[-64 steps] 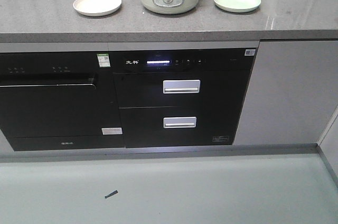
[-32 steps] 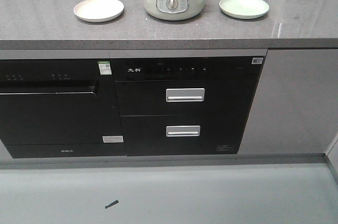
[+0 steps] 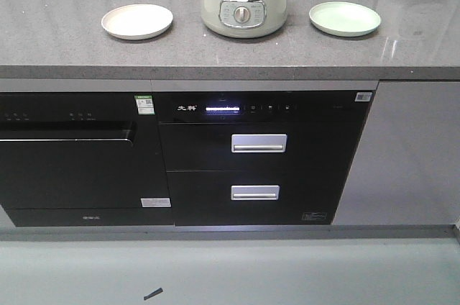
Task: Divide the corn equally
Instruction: 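Drive the base toward the counter with the pot and plates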
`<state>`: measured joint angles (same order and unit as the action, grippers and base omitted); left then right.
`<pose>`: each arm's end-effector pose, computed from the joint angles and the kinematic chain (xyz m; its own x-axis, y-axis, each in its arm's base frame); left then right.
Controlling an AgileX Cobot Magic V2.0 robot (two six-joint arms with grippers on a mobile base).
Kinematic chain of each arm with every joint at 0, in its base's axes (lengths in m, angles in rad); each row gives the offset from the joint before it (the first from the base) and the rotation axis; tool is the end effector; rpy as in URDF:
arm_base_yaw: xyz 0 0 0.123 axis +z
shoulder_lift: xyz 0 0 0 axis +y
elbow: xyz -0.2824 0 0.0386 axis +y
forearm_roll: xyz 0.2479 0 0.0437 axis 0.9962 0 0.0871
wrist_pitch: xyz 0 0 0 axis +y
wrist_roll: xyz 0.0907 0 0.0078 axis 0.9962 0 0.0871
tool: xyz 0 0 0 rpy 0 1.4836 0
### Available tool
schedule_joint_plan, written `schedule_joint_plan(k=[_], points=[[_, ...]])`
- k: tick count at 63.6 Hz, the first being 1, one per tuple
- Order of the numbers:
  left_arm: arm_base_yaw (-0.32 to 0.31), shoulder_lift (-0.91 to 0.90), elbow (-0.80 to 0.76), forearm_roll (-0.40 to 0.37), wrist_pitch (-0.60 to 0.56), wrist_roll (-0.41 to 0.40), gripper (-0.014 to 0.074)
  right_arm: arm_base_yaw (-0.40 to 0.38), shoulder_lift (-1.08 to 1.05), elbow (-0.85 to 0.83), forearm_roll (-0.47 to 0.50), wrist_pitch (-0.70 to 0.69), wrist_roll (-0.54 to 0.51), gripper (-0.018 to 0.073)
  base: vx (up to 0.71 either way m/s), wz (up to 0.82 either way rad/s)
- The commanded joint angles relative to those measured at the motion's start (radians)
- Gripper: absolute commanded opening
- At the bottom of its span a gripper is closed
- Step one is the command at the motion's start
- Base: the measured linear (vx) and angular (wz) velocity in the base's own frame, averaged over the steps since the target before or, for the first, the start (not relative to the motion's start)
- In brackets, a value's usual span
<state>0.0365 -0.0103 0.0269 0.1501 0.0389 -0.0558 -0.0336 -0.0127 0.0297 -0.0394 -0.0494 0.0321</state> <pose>0.0567 0.0026 0.2011 0.0280 0.0951 -0.9951 -0.0451 0.9946 0.0938 0.0561 -0.0017 0.2082 0.1190 -0.0113 -0.9928 0.0325 0.9994 -0.0074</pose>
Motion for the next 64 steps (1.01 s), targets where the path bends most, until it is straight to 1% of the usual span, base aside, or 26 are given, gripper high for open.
schedule_joint_plan(k=[1, 64], points=[[0.002, -0.016, 0.003, -0.009, -0.079, -0.006, -0.0007, -0.007, -0.004, 0.008, -0.008, -0.079, -0.009, -0.0004, 0.12, 0.03], [0.002, -0.016, 0.003, -0.009, -0.079, -0.006, -0.0007, -0.007, -0.004, 0.008, -0.008, -0.079, -0.009, -0.0004, 0.12, 0.03]])
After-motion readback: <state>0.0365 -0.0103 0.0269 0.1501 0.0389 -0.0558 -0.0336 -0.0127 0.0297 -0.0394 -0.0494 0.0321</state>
